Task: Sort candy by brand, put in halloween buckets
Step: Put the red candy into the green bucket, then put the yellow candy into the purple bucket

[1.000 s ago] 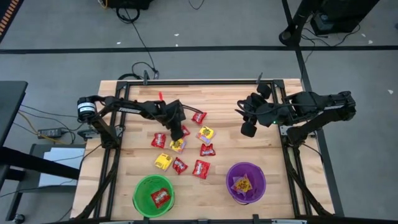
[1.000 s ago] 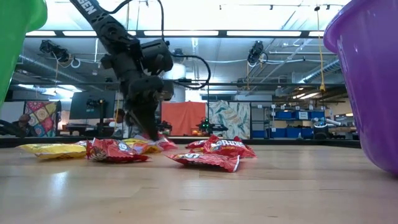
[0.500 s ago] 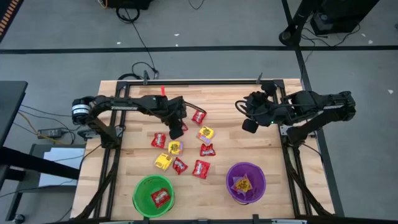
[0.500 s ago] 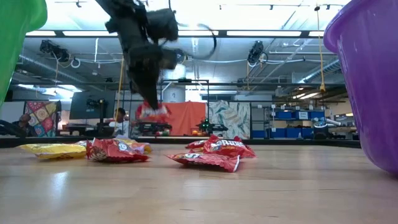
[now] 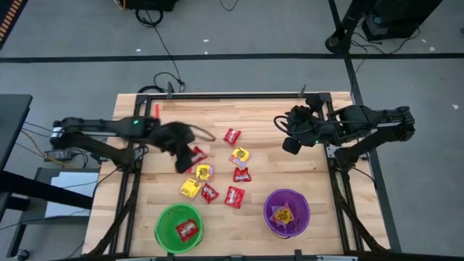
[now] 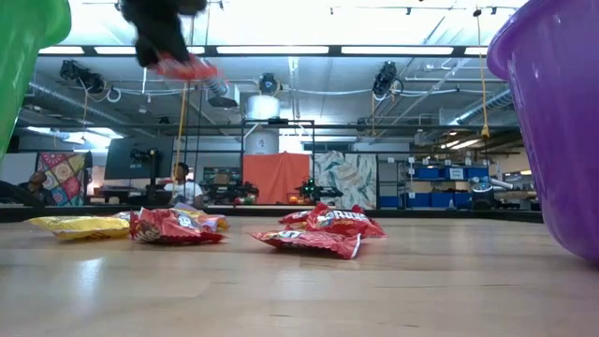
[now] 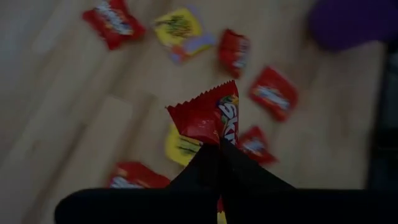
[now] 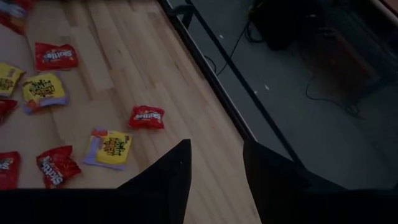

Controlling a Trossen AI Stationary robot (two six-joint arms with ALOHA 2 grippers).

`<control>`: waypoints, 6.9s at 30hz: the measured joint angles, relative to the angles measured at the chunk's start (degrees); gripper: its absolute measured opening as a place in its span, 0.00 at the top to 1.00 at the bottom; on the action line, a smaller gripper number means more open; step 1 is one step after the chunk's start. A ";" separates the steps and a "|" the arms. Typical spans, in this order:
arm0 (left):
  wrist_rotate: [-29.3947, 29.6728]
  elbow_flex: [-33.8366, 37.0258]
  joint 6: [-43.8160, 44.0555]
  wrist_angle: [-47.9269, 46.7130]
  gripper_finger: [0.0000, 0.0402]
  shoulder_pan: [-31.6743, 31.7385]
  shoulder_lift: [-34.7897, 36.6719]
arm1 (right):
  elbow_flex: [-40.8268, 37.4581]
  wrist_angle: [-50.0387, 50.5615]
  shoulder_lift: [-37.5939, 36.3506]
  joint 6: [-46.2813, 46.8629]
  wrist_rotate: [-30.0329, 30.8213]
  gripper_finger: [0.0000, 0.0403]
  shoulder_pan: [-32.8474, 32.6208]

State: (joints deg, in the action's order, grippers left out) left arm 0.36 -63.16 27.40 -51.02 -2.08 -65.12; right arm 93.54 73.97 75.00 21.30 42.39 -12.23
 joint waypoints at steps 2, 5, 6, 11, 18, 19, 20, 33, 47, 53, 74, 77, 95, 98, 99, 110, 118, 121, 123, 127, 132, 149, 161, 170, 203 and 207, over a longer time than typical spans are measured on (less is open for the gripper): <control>1.49 0.00 3.66 -0.04 0.98 -4.64 2.26 | 0.00 0.00 0.00 0.84 0.00 0.61 0.00; 4.46 0.00 8.40 0.05 0.98 -11.92 4.57 | 0.00 0.10 0.00 1.71 0.00 0.61 0.00; 5.51 0.00 9.76 -0.16 0.98 -14.36 5.00 | 0.00 0.17 0.00 2.00 0.00 0.61 0.00; 8.05 0.00 16.06 -0.53 0.98 -25.17 5.41 | 0.00 0.24 0.00 3.59 0.04 0.61 0.00; 10.94 0.00 25.05 -1.81 0.98 -34.98 1.62 | 0.00 0.28 0.00 5.37 0.07 0.61 0.00; 11.47 0.00 26.18 -1.70 0.98 -35.87 0.82 | 0.00 0.28 -0.01 5.65 0.07 0.61 0.00; 12.05 0.00 27.40 -1.55 0.98 -36.64 -0.04 | 0.00 0.28 -0.02 5.79 0.05 0.61 0.00; 8.27 -2.88 35.26 5.27 0.98 -43.73 -6.60 | 0.00 0.35 -0.02 10.91 -0.44 0.61 -0.02; 18.66 -4.33 34.16 7.86 0.92 -50.40 -8.57 | 0.00 0.35 -0.02 15.29 -2.08 0.61 -1.23; 21.14 -4.33 34.59 7.78 0.79 -51.66 -9.74 | 0.00 0.33 -0.02 17.86 -2.05 0.61 -3.83; 47.23 -4.33 16.37 -18.98 0.61 -26.51 -5.29 | 0.00 -11.45 0.83 0.99 10.58 0.61 -6.72; 48.72 -4.33 9.72 -18.31 0.61 -19.61 -3.54 | 0.00 -12.46 0.81 -2.08 9.28 0.61 -4.07; 26.20 1.63 -30.68 21.18 0.61 10.94 -0.46 | -0.02 -14.66 1.77 -19.52 -12.79 0.61 18.91; 25.48 3.71 -32.37 23.55 0.61 14.86 -0.46 | -0.02 -14.36 1.75 -22.37 -15.38 0.61 22.52; 25.38 4.25 -32.76 23.64 0.61 16.40 -0.48 | -0.02 -14.36 1.75 -23.12 -16.56 0.61 23.98; 17.95 8.22 -32.78 20.88 0.61 31.32 -0.43 | -0.02 -13.42 1.75 -26.10 -29.29 0.61 42.78; 13.83 11.26 -32.74 20.85 0.61 38.12 -0.44 | -2.14 -16.56 1.75 -26.89 -33.27 0.61 50.60; 11.04 12.01 -32.61 22.73 0.61 39.93 -0.44 | -5.09 -20.38 1.75 -27.87 -35.17 0.61 52.48; 8.11 12.51 -31.87 24.63 0.61 40.91 -0.46 | -7.30 -23.23 1.77 -28.94 -37.82 0.61 54.15; 2.56 12.74 -31.55 27.16 0.61 41.87 -0.46 | -11.46 -28.53 1.77 -30.04 -45.54 0.61 57.25; -4.39 12.74 -30.00 26.28 0.61 41.73 -0.46 | -14.95 -27.73 1.77 -29.97 -52.08 0.61 57.99; -7.02 12.75 -26.76 24.76 0.61 36.45 -0.46 | -17.18 -29.29 1.77 -21.49 -54.16 0.61 31.86; -6.89 12.74 -25.40 22.40 0.61 33.85 -0.46 | -20.50 -41.04 2.69 -18.57 -49.59 0.61 23.10; -6.88 12.75 -28.58 23.33 0.61 33.37 -0.48 | -28.46 -46.42 12.30 -16.03 -50.98 0.61 23.94; -6.88 12.76 -30.19 24.14 0.61 33.09 -0.48 | -28.09 -54.58 31.14 -14.60 -57.45 0.48 23.08; -6.88 12.74 -30.56 24.08 0.61 33.09 -0.48 | -28.05 -54.70 30.63 -14.42 -57.44 0.37 23.93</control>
State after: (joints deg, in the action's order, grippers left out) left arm -6.52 -50.41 -3.16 -26.94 31.00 -65.60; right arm 65.49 19.27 105.63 6.87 -15.05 11.70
